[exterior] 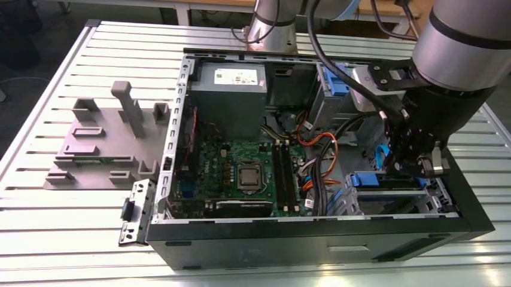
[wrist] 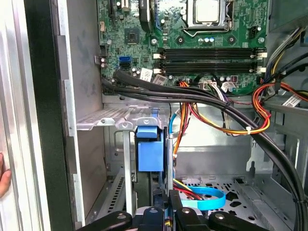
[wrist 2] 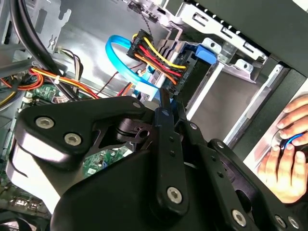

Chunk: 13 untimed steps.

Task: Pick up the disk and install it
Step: 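Insert the second disk wire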

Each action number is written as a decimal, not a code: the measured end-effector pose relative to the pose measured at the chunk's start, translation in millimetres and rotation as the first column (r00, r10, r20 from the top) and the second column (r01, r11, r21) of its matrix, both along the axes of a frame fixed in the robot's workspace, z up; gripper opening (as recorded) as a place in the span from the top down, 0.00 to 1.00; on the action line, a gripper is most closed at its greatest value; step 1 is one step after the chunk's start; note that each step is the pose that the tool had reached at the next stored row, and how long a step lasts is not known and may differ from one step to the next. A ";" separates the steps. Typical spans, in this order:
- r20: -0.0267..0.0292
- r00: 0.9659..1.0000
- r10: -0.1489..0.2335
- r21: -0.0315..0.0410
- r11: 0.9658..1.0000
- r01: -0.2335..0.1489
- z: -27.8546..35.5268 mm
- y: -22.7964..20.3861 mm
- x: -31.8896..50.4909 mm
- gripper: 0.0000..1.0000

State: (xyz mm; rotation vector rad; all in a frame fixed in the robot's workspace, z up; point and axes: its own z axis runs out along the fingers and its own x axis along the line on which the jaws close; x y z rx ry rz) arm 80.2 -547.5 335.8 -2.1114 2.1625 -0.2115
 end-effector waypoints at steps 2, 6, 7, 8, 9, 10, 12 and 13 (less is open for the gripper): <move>0.001 1.000 0.000 0.000 1.000 0.000 -0.5 -0.9 -0.2 0.84; 0.001 1.000 0.000 0.001 1.000 0.000 -1.3 -2.7 -0.2 0.84; 0.001 1.000 0.000 0.001 1.000 0.000 -1.5 -3.1 -0.2 0.84; 0.001 1.000 0.000 0.001 1.000 0.000 -1.5 -3.3 -0.2 0.84; 0.001 1.000 0.000 0.001 1.000 0.000 -1.5 -3.3 -0.2 0.84; 0.001 1.000 0.000 0.001 1.000 0.000 -1.5 -3.3 -0.2 0.84; 0.001 1.000 0.000 0.001 1.000 0.000 -1.5 -3.4 -0.2 0.84; 0.001 1.000 0.000 0.001 1.000 0.000 -1.6 -3.4 -0.2 0.84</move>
